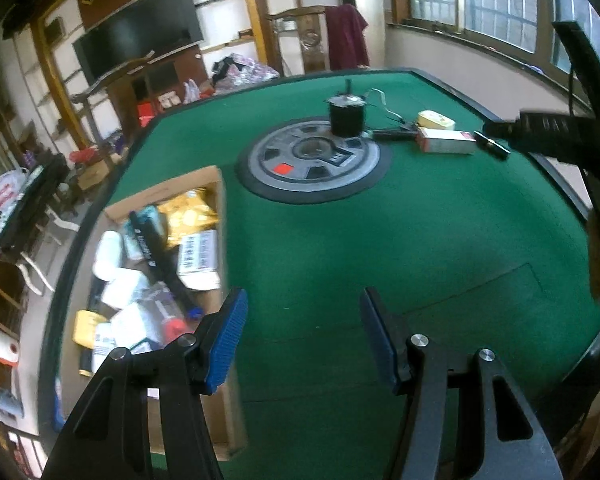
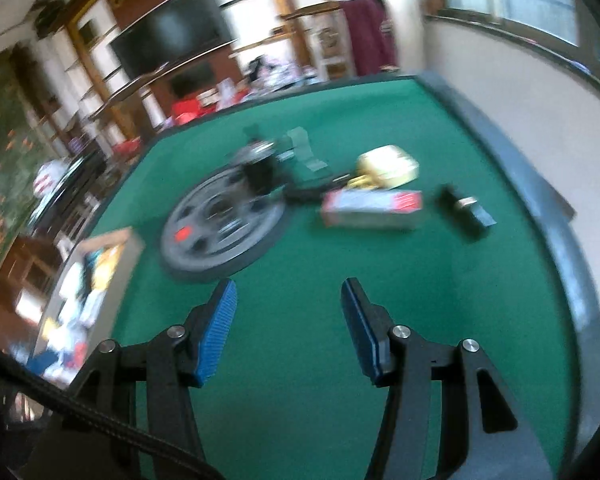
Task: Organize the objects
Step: 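Open both tools and move them back over the table, then grasp the black lipstick tube with the right tool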
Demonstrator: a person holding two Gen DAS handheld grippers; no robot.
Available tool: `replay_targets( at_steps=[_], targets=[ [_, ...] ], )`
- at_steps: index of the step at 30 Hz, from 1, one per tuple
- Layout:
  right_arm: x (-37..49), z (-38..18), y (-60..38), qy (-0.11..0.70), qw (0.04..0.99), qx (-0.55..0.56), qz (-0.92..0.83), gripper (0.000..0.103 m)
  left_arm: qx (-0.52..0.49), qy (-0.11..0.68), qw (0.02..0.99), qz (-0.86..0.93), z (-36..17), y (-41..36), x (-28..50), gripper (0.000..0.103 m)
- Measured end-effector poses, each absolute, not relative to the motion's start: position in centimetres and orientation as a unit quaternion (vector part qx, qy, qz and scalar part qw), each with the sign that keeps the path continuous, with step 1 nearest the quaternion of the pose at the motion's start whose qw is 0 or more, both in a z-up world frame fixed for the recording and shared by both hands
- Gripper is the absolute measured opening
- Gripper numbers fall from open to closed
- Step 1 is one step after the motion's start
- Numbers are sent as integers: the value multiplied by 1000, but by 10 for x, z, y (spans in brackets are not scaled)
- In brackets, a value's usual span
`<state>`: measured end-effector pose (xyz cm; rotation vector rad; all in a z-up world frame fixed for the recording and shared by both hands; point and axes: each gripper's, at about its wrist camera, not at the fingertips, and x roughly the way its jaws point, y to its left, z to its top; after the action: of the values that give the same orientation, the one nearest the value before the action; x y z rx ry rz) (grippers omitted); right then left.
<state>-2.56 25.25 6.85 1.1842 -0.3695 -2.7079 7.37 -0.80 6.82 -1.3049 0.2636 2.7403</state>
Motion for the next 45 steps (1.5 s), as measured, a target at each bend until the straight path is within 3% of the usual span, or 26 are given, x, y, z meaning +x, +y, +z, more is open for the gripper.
replay_targets(
  at_steps=[7, 13, 19, 21, 27, 30, 32, 34, 45],
  targets=[
    [-71, 55, 358, -226, 3, 378, -898, 53, -446, 56, 66, 891, 61, -3, 63, 52],
    [-113, 31, 358, -243, 29, 404, -881, 53, -457, 31, 77, 886, 54, -4, 56, 52],
    [-158, 20, 320, -207, 74, 426, -878, 53, -472, 19, 80, 878, 44, -7, 53, 52],
    [-170, 12, 307, -202, 107, 452, -862, 53, -476, 14, 81, 875, 41, -8, 51, 52],
    [-127, 22, 260, -193, 352, 495, -770, 55, -478, -1, 85, 874, 36, -20, 42, 52],
    [-112, 48, 297, -200, 275, 450, -826, 57, -481, -19, 88, 872, 31, -25, 36, 52],
    [-113, 56, 333, -188, 135, 422, -876, 64, -484, -40, 98, 869, 29, -28, 33, 52],
    [-118, 54, 351, -171, 68, 417, -890, 68, -486, -55, 109, 866, 27, -30, 32, 52],
    [-138, 12, 337, -66, -15, 461, -885, 67, -489, -86, 123, 859, 27, -33, 22, 52]
  ],
)
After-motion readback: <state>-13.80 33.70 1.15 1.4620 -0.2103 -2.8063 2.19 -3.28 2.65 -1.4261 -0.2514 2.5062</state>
